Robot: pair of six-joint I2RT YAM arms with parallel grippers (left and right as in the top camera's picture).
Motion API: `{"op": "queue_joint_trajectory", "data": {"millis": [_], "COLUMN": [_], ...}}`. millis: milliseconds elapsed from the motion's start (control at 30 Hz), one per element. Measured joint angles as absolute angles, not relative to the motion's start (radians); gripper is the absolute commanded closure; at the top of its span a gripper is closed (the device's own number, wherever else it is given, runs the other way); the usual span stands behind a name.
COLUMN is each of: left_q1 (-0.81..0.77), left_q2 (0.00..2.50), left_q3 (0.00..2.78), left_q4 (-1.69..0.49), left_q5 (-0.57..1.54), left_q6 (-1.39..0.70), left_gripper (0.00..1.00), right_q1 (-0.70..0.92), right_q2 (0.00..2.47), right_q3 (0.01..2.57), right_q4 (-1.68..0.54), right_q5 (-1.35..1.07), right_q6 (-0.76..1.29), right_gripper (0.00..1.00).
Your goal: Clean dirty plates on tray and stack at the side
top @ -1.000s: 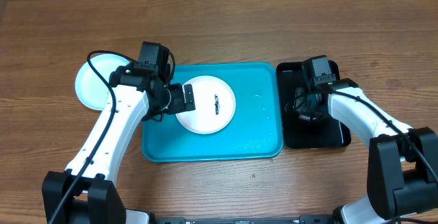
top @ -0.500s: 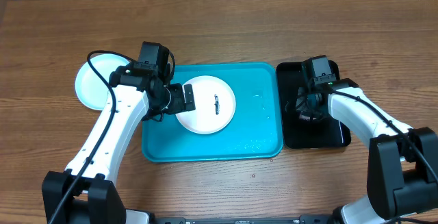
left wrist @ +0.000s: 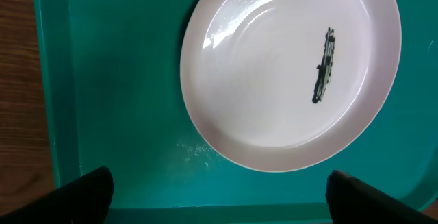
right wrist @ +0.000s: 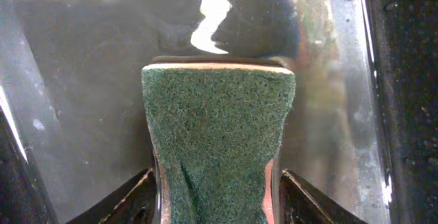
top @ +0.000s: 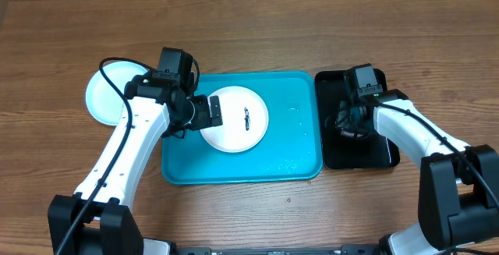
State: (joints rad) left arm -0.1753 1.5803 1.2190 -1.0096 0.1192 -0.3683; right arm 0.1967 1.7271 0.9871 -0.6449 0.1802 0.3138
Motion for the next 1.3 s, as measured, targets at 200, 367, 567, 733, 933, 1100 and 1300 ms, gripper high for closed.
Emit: {"op": "queue_joint_trajectory", "data": {"millis": [200, 367, 567, 733, 933, 1100, 1300], "left_q1": [-0.175, -0.175, -0.175, -0.175, -0.175, -0.175, -0.175], "left_q2": [1.580, 1.580, 1.580, 1.580, 1.580, 1.580, 1.580], "left_q3": [1.219, 1.219, 1.219, 1.219, 1.219, 1.219, 1.219], "left_q4": [-1.010, -1.010, -1.010, -1.010, -1.010, -1.010, -1.010], "left_q5": [0.119, 0.119, 0.119, 0.119, 0.119, 0.119, 0.119], "left_q6": [-0.368, -0.368, -0.368, -0.368, -0.368, -0.368, -0.368], "left_gripper": [0.00, 0.00, 0.00, 0.00, 0.00, 0.00, 0.00], "right_q1": [0.197, 0.197, 0.197, 0.197, 0.197, 0.197, 0.197], "right_q2": [1.727, 1.727, 1.727, 1.727, 1.727, 1.727, 1.713], "right_q3": [0.987, 0.987, 0.974, 0.969, 0.968, 0.994, 1.071], "right_q4": [-0.639, -0.640, -0.611, -0.596, -0.582, -0.601, -0.647], "right_q5": [0.180, 0.179, 0.180, 0.180, 0.179, 0.165, 0.156], "right_q6": [0.314, 0.314, 0.314, 0.314, 0.309, 0.262, 0.205], "right_gripper": [0.49, 0.50, 0.57, 0.59, 0.96, 0.96, 0.96]}}
